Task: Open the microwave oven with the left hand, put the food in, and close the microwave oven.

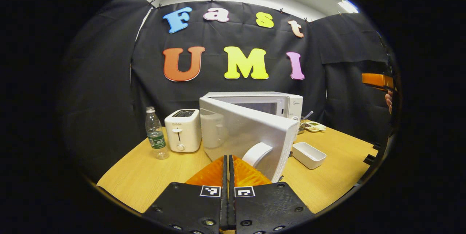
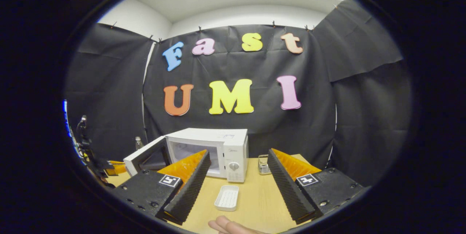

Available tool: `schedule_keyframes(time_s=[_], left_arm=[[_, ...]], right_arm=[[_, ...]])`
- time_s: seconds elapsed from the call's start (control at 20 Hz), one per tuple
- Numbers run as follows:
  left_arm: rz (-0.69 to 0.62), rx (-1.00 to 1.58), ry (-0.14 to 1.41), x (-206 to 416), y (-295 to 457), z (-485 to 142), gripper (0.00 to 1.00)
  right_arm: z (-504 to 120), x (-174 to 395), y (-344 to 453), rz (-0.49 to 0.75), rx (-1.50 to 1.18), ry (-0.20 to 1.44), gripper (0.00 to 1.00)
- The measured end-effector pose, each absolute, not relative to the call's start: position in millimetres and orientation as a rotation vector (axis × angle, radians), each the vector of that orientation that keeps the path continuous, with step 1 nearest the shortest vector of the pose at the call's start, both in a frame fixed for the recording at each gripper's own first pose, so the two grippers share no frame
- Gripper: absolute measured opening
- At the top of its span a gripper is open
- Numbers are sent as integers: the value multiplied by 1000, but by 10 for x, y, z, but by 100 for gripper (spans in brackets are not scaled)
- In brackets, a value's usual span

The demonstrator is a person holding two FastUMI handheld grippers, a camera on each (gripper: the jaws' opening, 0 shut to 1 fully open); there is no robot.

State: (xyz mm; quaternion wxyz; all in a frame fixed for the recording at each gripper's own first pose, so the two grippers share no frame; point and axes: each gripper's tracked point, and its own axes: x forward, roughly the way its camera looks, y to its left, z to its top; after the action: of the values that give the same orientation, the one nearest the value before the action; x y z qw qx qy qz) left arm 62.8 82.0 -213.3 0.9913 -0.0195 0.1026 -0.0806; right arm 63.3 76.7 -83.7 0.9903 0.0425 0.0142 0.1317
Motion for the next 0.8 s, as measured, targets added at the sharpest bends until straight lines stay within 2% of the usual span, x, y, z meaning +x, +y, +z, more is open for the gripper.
schedule_keyframes(time_s=[0.05,0.15,0.2,0.25,0.3,0.35,0.4,0.45,0.5,0.55,0.6,0.7,0.75,0.8], left_arm=[[-178,-41,213,697,715,-2152,0],[-215,-43,214,840,504,-2163,0],[-230,-28,201,933,414,-2145,0],[-252,-15,192,1022,309,-2141,0],[-269,0,183,1103,228,-2139,11],[-288,5,179,1196,140,-2153,11],[-305,0,179,1277,51,-2159,0],[-320,-12,181,1351,-34,-2163,0],[-330,-20,183,1425,-112,-2169,0],[-337,-22,183,1500,-186,-2155,0],[-343,-18,178,1556,-233,-2147,0],[-356,-8,174,1692,-363,-2144,0],[-357,-5,178,1767,-414,-2146,0],[-356,-4,178,1848,-463,-2144,0]], right_arm=[[-841,644,715,268,89,28,100],[-856,695,578,257,100,23,100],[-865,718,527,252,108,21,90],[-880,741,471,249,116,22,90],[-903,751,424,244,120,26,100],[-947,761,382,240,120,35,100],[-966,765,341,236,122,40,100],[-975,771,303,233,126,41,90],[-980,783,261,228,132,37,100],[-981,799,212,217,140,33,90],[-986,819,175,211,146,34,100],[-1036,858,136,211,150,42,100],[-1050,880,123,211,152,42,90],[-1062,883,107,213,153,42,100]])
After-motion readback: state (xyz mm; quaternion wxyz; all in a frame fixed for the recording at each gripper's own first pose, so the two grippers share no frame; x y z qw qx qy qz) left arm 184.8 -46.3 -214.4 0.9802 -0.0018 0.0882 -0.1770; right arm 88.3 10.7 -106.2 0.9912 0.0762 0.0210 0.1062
